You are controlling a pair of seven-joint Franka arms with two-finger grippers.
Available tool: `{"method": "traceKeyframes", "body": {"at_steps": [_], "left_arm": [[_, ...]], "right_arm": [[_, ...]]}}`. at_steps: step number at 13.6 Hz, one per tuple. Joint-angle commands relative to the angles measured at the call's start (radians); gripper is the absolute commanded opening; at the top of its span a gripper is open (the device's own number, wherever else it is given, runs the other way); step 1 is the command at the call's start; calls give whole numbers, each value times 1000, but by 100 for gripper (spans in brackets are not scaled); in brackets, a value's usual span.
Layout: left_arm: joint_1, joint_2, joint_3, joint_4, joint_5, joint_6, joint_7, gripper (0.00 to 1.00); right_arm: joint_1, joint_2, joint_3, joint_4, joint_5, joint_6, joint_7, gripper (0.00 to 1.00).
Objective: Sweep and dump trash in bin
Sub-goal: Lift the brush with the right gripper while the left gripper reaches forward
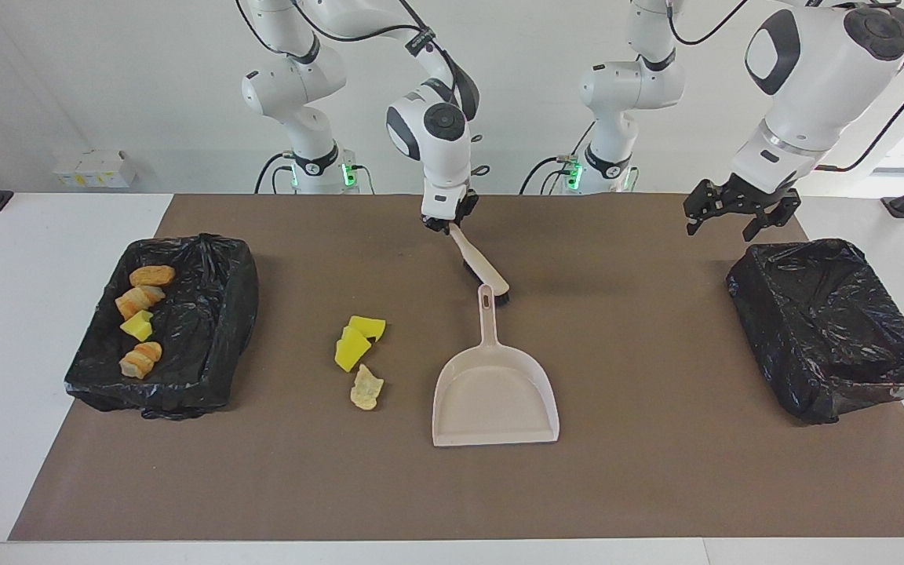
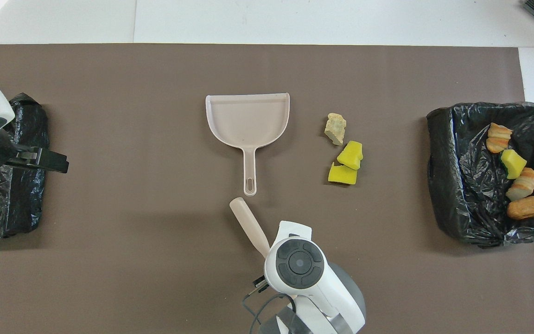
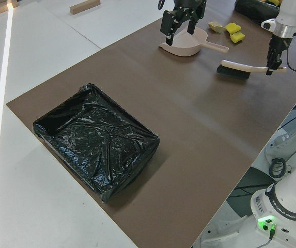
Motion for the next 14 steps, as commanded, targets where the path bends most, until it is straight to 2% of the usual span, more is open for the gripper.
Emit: {"method": "traceKeyframes", "body": {"at_steps": [1, 3, 5, 9, 11, 14], "left_arm": [[13, 5, -9, 10, 13, 3, 11, 100], [13, 5, -9, 15, 13, -13, 10, 100], [16, -36, -7, 20, 13, -36, 11, 100], [15, -50, -9, 24, 15, -41, 11, 100], [15, -50, -9, 24, 15, -43, 2, 100], [-22, -47, -38, 27, 6, -3, 7, 100]], "right_arm": [[-22, -46, 7, 30, -17, -35, 100, 0], [-45, -110, 5, 38, -17, -104, 153, 0], [-81, -190, 5, 41, -17, -228, 167, 0], [-233, -325, 0, 44, -19, -424, 153, 0], [-339, -341, 0, 58, -28, -452, 115, 0], [-469, -307, 2, 65, -78, -428, 41, 0]]}}
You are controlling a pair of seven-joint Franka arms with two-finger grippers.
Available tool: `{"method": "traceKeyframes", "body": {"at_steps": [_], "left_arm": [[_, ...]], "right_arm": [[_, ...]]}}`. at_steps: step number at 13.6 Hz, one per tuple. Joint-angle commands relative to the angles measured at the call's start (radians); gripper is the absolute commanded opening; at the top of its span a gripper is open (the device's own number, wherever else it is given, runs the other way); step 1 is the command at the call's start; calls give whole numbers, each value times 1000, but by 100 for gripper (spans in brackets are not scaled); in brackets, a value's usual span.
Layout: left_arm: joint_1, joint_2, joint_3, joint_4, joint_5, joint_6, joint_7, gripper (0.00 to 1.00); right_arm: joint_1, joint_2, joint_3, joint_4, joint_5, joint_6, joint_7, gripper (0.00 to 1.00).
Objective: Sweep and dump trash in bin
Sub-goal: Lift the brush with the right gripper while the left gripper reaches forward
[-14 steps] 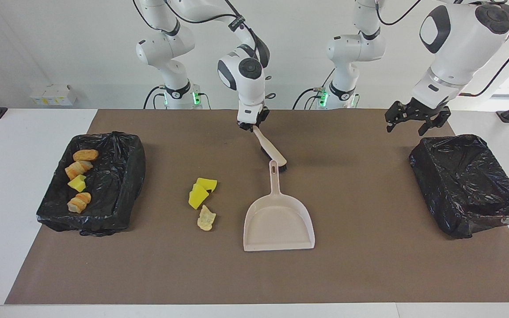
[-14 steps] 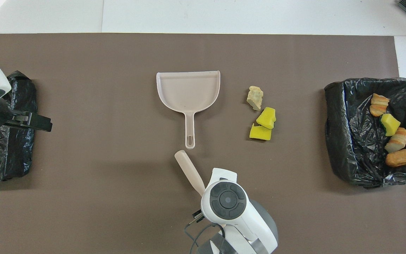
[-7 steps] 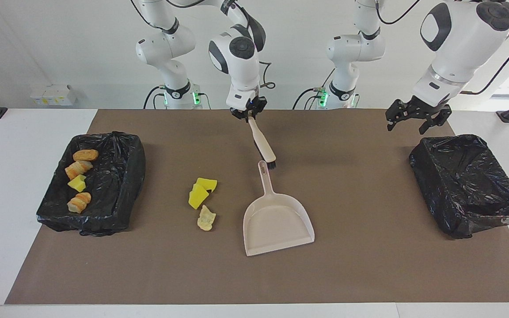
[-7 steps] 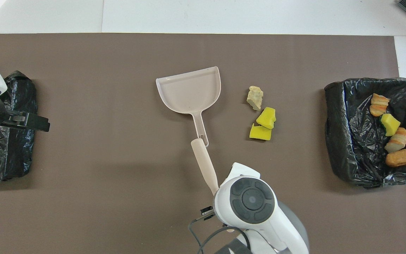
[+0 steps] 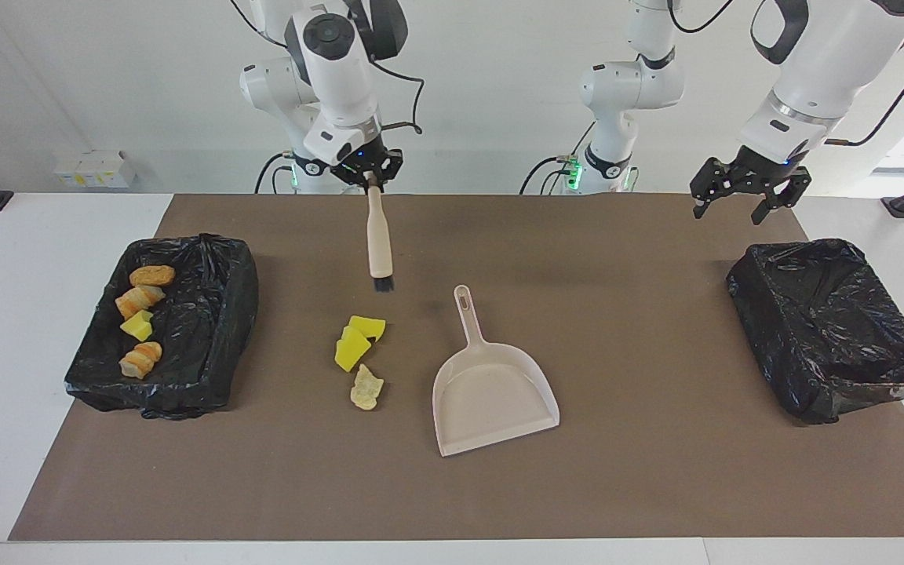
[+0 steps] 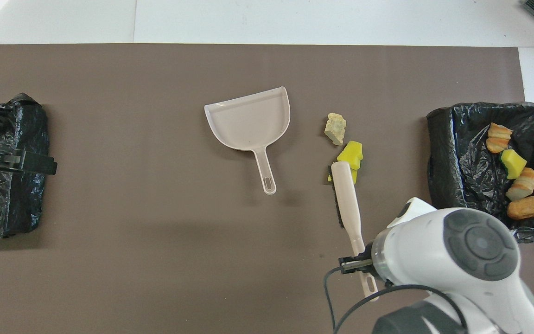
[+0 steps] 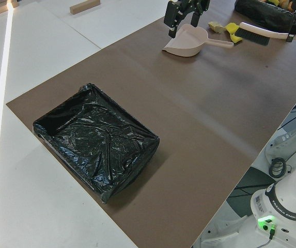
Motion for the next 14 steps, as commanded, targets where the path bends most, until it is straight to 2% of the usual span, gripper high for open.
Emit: {"method": "traceKeyframes", "body": {"at_steps": [1, 3, 6, 8, 12, 14], "left_arm": [[-38, 2, -33, 8, 4, 46, 0, 100], [-110, 15, -39, 4, 4, 95, -62, 100], [-217, 62, -41, -10, 4, 189, -289, 100], [-271, 93, -41, -24, 3, 256, -332, 100], [-414, 223, -38, -33, 18, 407, -559, 100], [-481, 300, -39, -33, 72, 480, -715, 100]], "right_arm": [[-107, 55, 15, 21, -85, 20, -65, 0], [-142, 142, 15, 43, -188, 64, -105, 0], [-162, 262, 16, 67, -350, 182, -115, 0], [-145, 334, 22, 104, -484, 170, -131, 0], [-105, 400, 24, 103, -521, 170, -131, 0], [-72, 417, 24, 98, -507, 163, -131, 0]]}}
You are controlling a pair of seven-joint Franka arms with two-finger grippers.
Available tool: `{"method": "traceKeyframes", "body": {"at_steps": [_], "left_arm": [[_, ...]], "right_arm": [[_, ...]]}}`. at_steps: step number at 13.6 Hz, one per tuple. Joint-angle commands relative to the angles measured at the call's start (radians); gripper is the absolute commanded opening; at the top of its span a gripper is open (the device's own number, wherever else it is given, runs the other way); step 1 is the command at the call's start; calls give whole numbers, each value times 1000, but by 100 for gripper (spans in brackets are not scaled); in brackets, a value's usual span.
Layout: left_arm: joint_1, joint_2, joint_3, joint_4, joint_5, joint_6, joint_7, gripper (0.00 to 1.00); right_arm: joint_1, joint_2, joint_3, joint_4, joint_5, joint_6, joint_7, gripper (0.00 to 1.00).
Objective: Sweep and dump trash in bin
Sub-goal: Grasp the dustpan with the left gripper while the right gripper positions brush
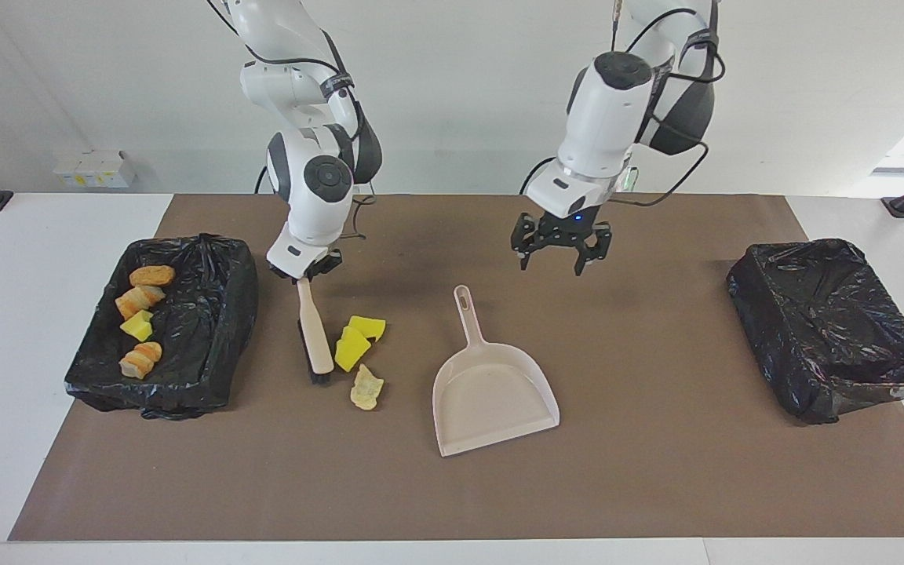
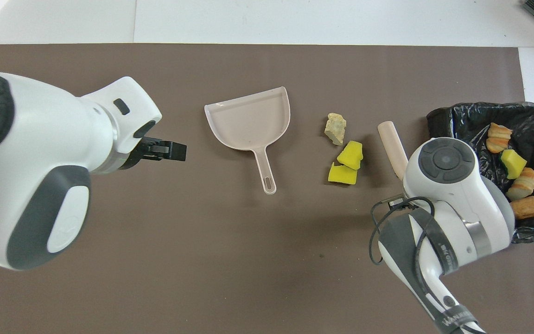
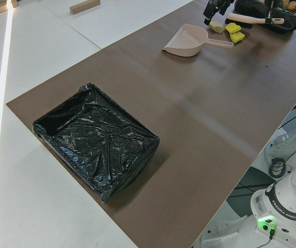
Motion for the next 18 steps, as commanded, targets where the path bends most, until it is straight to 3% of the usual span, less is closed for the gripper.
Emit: {"method": "traceKeyframes", "body": {"at_steps": [1, 7, 9, 14, 18], "left_arm": [[-83, 88, 17, 4, 61, 100, -207, 100], [-175, 200, 19, -2, 147, 183, -464, 100], [-208, 267, 20, 10, 242, 232, -571, 100], [-194, 268, 20, 21, 245, 239, -592, 100], [-194, 268, 20, 18, 228, 237, -593, 65]], "right_arm": [[30, 21, 4, 8, -5, -25, -28, 0], [109, 43, 2, 8, 184, -25, 76, 0], [100, 29, 2, 31, 242, -37, 119, 0], [83, 6, -4, 139, 236, -190, 126, 0], [5, 27, -4, 157, 209, -163, 59, 0]]}}
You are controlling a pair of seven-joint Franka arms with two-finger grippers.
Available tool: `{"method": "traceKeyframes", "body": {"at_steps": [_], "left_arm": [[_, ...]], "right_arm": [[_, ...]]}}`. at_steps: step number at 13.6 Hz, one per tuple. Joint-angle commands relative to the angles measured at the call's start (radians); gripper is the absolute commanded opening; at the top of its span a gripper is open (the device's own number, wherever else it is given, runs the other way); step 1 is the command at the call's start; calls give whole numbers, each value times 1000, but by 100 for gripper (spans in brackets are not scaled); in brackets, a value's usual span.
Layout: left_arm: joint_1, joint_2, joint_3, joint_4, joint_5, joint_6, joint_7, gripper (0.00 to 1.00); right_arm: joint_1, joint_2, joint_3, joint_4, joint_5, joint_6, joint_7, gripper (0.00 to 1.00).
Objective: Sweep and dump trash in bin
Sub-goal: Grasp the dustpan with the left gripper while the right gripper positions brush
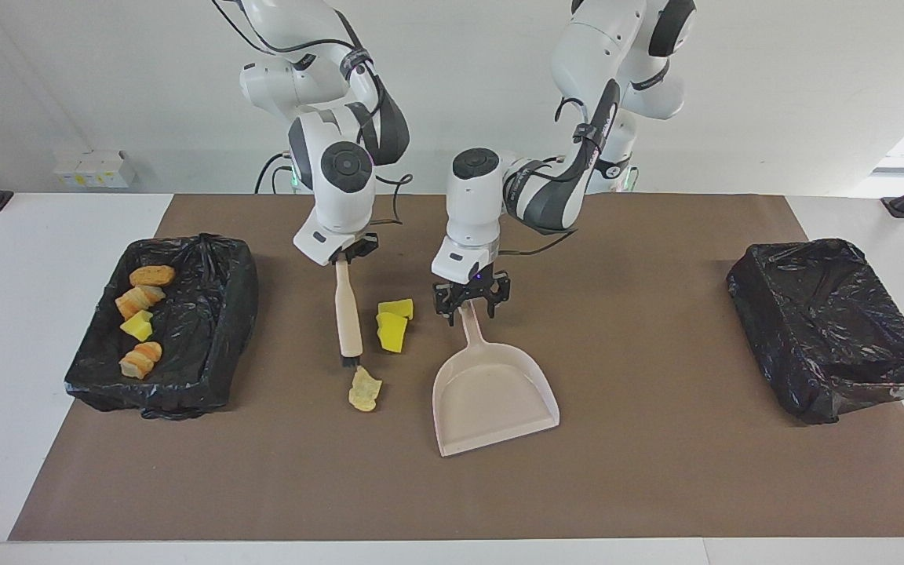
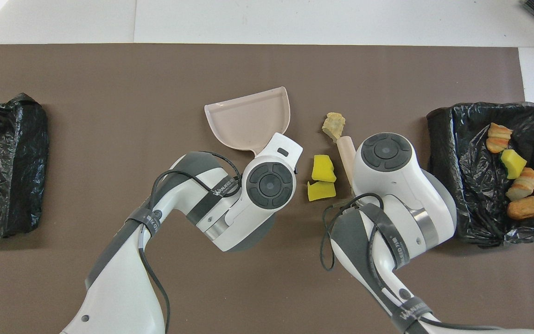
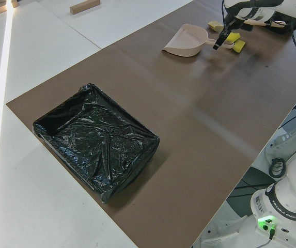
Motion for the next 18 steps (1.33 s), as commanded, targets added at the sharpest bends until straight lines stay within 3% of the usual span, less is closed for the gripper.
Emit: {"method": "traceKeyframes", "body": {"at_steps": [1, 3, 4, 7, 9, 11, 14, 18], "left_arm": [[-6, -2, 4, -4, -2, 7, -19, 61], [-6, -2, 4, -7, -22, 9, -23, 5], [-6, -2, 4, -6, -22, 1, -22, 0], [16, -8, 4, -7, -22, -8, 9, 0], [57, -19, 4, -7, -22, -6, 142, 0], [129, -54, 1, -6, -31, -51, 404, 0], [216, -123, 3, 6, -97, -146, 550, 0], [347, -208, 4, 6, -176, -278, 939, 0]], "right_arm": [[-64, 26, 6, 30, -28, 16, -97, 0], [-87, 82, 6, 126, -64, 34, -165, 0], [-99, 128, 8, 194, -79, 28, -215, 0], [-87, 285, 9, 346, -197, 39, -291, 0], [-84, 360, 12, 435, -231, 43, -323, 0], [-78, 357, 12, 420, -229, 59, -331, 0], [-76, 354, 14, 363, -233, 63, -358, 0], [-29, 287, 15, 287, -226, -73, -362, 0]]}}
